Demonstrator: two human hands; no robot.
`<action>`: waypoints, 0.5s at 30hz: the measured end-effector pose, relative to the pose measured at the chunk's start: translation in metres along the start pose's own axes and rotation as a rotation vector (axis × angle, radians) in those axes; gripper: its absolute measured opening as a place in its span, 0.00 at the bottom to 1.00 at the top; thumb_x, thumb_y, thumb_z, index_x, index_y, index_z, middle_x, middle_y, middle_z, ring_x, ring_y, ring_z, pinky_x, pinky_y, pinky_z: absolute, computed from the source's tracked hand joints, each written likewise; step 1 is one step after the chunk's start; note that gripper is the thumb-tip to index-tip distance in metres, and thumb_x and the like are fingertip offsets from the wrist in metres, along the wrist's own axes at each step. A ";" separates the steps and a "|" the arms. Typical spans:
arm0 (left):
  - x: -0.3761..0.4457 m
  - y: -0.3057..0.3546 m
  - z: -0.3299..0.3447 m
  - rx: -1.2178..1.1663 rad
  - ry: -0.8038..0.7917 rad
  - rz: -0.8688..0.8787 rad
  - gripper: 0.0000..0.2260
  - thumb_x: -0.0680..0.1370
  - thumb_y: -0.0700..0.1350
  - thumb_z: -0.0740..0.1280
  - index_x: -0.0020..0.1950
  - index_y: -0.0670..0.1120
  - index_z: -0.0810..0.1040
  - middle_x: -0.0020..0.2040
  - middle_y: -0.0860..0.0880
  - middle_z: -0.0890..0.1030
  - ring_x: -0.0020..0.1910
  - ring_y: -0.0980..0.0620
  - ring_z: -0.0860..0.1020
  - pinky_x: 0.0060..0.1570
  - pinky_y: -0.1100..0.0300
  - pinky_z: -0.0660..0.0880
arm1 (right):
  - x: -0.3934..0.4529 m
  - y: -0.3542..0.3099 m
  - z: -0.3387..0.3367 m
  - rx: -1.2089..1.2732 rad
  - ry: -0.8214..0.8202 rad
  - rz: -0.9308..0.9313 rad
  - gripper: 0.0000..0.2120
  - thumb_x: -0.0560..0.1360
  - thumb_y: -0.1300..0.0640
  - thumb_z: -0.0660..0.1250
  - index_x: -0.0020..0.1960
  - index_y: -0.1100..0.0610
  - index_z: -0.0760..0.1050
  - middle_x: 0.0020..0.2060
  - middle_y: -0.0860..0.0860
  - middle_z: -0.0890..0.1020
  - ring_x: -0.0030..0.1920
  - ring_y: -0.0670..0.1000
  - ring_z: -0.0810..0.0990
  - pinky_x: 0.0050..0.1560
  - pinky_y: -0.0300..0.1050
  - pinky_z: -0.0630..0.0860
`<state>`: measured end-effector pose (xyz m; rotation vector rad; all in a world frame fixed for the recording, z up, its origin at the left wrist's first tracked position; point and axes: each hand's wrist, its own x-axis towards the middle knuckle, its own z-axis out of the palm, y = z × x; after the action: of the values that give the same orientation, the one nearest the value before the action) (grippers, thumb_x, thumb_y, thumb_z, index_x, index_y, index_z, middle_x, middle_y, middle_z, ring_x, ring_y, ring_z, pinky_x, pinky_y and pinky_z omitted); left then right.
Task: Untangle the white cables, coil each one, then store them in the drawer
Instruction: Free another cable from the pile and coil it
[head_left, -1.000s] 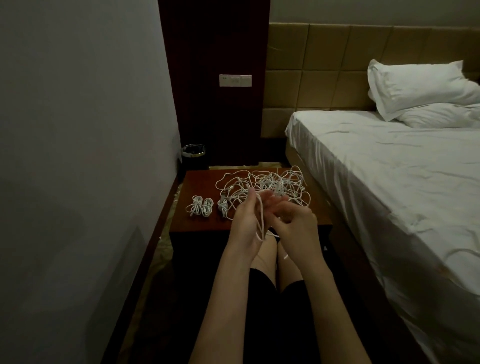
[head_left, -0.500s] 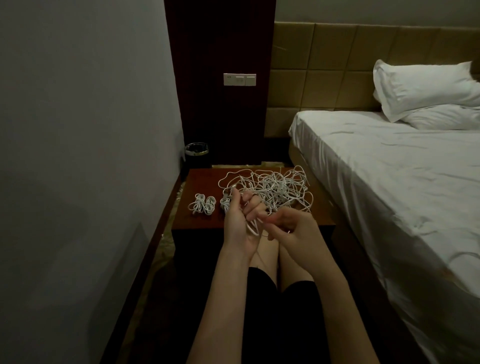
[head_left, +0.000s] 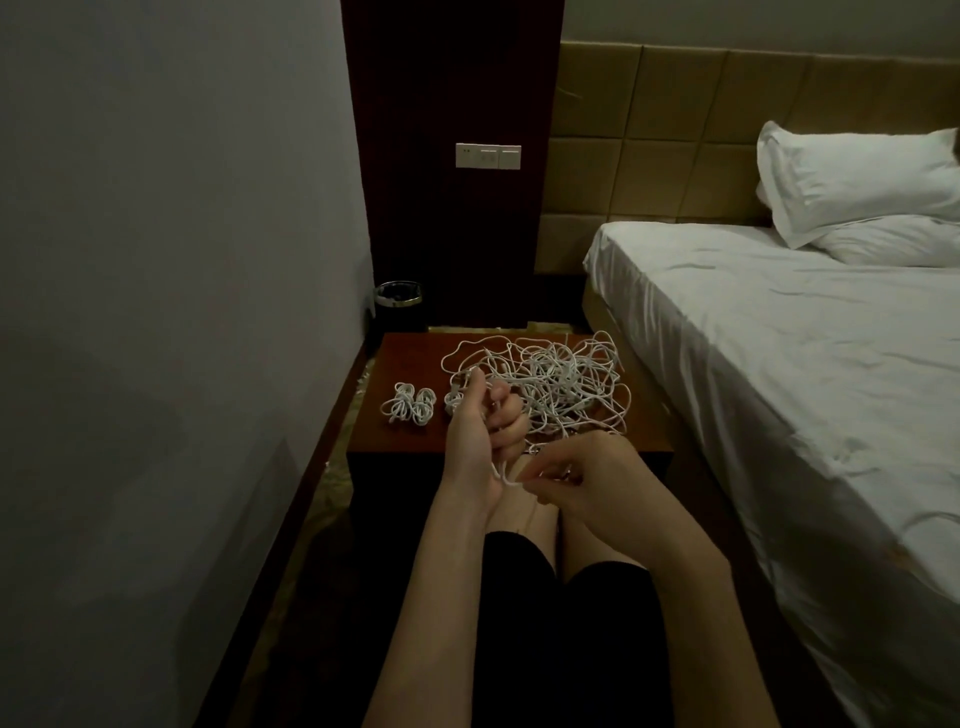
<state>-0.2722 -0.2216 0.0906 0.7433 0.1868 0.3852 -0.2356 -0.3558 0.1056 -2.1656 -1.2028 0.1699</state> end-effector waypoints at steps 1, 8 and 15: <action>-0.001 0.001 0.000 0.012 0.002 0.000 0.20 0.84 0.55 0.50 0.35 0.48 0.65 0.24 0.55 0.60 0.20 0.60 0.56 0.17 0.68 0.53 | 0.001 -0.003 0.002 -0.022 0.005 -0.013 0.05 0.74 0.57 0.70 0.47 0.49 0.85 0.38 0.41 0.83 0.41 0.38 0.79 0.45 0.32 0.74; -0.001 -0.013 0.004 0.063 0.054 -0.060 0.23 0.83 0.57 0.54 0.31 0.48 0.68 0.25 0.53 0.62 0.21 0.57 0.60 0.23 0.66 0.58 | 0.006 -0.009 0.009 0.085 0.130 -0.020 0.11 0.69 0.57 0.76 0.48 0.48 0.77 0.40 0.42 0.84 0.42 0.39 0.81 0.48 0.35 0.76; -0.002 -0.012 0.004 -0.091 -0.021 -0.119 0.22 0.84 0.55 0.53 0.32 0.47 0.67 0.24 0.53 0.60 0.18 0.59 0.56 0.18 0.68 0.56 | 0.002 0.001 0.009 0.136 0.172 -0.010 0.14 0.66 0.42 0.74 0.39 0.52 0.79 0.31 0.47 0.80 0.30 0.45 0.74 0.34 0.44 0.70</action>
<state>-0.2694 -0.2328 0.0854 0.6429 0.1916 0.2706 -0.2373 -0.3506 0.0982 -2.0120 -1.0734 0.0576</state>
